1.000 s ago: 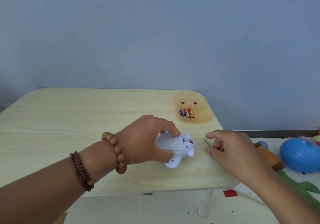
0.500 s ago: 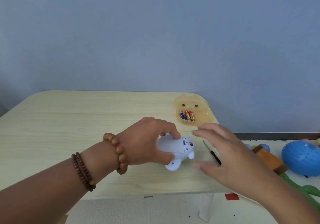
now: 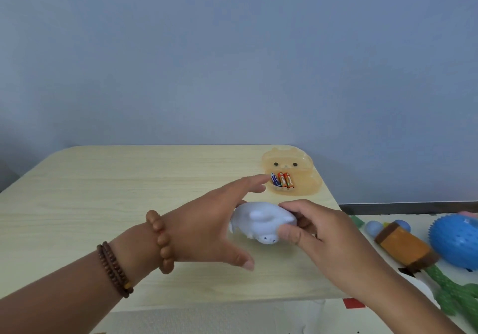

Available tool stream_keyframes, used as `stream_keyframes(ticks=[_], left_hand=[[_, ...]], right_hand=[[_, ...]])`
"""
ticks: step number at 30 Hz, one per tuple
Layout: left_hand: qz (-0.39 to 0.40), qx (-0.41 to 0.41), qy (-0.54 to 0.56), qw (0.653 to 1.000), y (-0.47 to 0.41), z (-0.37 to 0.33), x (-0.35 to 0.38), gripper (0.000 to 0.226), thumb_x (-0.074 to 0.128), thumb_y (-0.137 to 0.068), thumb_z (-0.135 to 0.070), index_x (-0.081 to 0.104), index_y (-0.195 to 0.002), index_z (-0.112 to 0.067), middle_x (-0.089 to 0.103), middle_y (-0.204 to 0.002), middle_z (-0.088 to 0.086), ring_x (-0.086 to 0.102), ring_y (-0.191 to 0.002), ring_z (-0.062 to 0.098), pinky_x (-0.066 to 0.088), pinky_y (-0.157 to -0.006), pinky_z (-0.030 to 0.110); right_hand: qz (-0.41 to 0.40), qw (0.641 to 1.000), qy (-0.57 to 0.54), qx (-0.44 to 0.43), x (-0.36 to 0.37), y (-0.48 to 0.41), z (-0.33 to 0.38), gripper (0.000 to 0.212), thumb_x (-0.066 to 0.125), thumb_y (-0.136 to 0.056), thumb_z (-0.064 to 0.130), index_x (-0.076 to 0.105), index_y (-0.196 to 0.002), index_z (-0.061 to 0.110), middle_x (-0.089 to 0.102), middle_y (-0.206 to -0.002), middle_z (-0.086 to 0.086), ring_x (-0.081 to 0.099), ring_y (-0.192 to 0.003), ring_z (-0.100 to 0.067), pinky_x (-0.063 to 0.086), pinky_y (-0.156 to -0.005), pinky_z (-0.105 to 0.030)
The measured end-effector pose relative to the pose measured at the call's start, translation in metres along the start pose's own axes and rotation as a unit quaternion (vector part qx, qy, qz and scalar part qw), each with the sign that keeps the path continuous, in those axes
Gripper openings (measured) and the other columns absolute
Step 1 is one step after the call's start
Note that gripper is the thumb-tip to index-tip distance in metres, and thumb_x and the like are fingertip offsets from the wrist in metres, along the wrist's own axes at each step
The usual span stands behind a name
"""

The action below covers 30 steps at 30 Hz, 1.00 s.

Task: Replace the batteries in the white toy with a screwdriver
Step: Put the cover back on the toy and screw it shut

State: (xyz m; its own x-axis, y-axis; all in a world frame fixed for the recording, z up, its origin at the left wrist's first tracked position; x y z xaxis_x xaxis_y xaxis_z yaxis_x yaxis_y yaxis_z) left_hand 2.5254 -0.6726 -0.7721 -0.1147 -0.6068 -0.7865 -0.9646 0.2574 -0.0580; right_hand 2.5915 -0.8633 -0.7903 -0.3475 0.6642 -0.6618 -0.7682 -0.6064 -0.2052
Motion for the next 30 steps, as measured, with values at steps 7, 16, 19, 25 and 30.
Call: stream_keyframes(ticks=[7,16,19,25,30], left_hand=[[-0.1,0.023,-0.011,0.995,0.001,0.0,-0.009,0.078,0.087,-0.069,-0.041,0.034,-0.126,-0.048,0.048,-0.125,-0.026,0.064,-0.098,0.005,0.053,-0.085,0.027],[-0.09,-0.012,0.049,0.995,0.003,0.032,-0.007,0.061,0.084,-0.07,-0.054,0.05,-0.118,-0.04,0.065,-0.12,-0.023,0.064,-0.11,0.011,0.053,-0.089,0.036],[-0.068,-0.029,0.036,0.997,0.002,0.041,-0.001,0.063,0.083,-0.065,-0.062,0.049,-0.114,-0.043,0.065,-0.117,-0.026,0.068,-0.101,0.015,0.054,-0.086,0.038],[-0.087,-0.016,0.019,0.996,-0.002,0.047,0.002,0.063,0.083,-0.064,-0.061,0.056,-0.116,-0.04,0.062,-0.114,-0.02,0.063,-0.102,0.009,0.055,-0.083,0.032],[-0.064,-0.018,0.049,0.997,-0.002,0.057,-0.002,0.068,0.09,-0.066,-0.046,0.059,-0.125,-0.036,0.06,-0.118,-0.02,0.063,-0.107,0.004,0.054,-0.092,0.03]], right_hand=[[0.016,0.974,-0.187,0.13,0.006,-0.008,-0.002,0.044,0.054,-0.099,0.046,0.072,-0.085,0.008,0.075,-0.073,-0.005,0.066,-0.059,-0.017,0.052,-0.062,-0.037],[0.061,0.998,0.006,-0.015,0.009,-0.007,0.006,0.073,0.092,-0.067,0.033,0.057,-0.13,0.046,0.059,-0.122,0.025,0.065,-0.089,-0.008,0.057,-0.073,-0.025],[0.041,0.996,0.06,-0.042,0.011,-0.013,0.003,0.058,0.087,-0.07,0.035,0.064,-0.124,0.041,0.064,-0.113,0.021,0.063,-0.089,-0.008,0.049,-0.071,-0.015],[0.047,0.995,0.06,-0.058,0.018,-0.013,-0.003,0.049,0.083,-0.076,0.034,0.066,-0.122,0.038,0.062,-0.117,0.021,0.061,-0.095,-0.006,0.044,-0.073,-0.01],[0.053,0.996,0.049,-0.057,0.02,-0.016,-0.002,0.044,0.084,-0.076,0.033,0.068,-0.117,0.038,0.065,-0.11,0.017,0.062,-0.091,-0.008,0.045,-0.071,-0.011]])
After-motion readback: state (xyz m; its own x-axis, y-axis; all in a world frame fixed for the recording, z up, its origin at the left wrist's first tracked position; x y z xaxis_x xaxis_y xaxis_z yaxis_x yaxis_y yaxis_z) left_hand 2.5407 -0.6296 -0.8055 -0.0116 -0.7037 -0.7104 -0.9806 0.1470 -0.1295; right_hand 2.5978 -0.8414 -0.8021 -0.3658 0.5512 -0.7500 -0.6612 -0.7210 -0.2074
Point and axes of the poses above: each hand's wrist, its own y-axis away from the middle knuckle, its own x-axis out of the palm, z = x × y, the point moved 5 cm from there along -y, towards the middle knuckle
